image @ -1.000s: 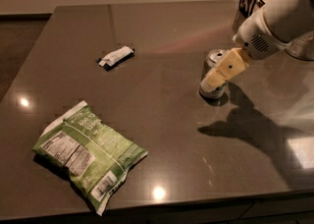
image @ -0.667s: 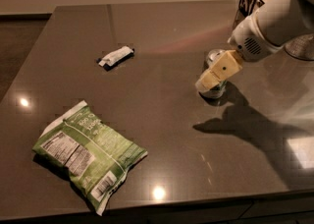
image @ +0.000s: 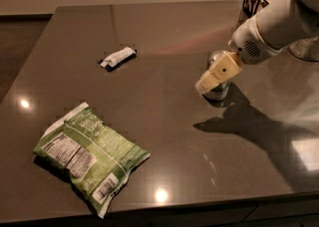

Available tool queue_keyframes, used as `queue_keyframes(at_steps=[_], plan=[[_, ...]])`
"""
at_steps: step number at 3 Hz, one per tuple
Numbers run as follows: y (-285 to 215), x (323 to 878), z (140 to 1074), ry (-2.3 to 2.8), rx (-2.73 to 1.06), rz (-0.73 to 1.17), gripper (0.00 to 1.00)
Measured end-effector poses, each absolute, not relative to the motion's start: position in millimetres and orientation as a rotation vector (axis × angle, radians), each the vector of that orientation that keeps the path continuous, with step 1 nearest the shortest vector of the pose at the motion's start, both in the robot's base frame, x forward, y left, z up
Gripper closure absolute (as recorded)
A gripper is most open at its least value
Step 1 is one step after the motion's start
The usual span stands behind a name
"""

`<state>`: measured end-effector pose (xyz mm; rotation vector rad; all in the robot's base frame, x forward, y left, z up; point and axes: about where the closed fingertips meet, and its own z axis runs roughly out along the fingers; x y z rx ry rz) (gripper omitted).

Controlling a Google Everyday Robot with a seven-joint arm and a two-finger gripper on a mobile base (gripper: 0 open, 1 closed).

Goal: Move 7up can near green jalapeno chip bag

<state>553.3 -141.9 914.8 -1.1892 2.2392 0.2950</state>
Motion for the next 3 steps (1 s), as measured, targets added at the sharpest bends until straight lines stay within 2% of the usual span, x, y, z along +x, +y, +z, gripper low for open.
queue_keyframes(at_steps=[1,3], plan=[[-148.5,557.7,914.2,2.249,-1.173,0.288,0.18],[-150.7,556.2,916.9,2.250,-1.177,0.310,0.64]])
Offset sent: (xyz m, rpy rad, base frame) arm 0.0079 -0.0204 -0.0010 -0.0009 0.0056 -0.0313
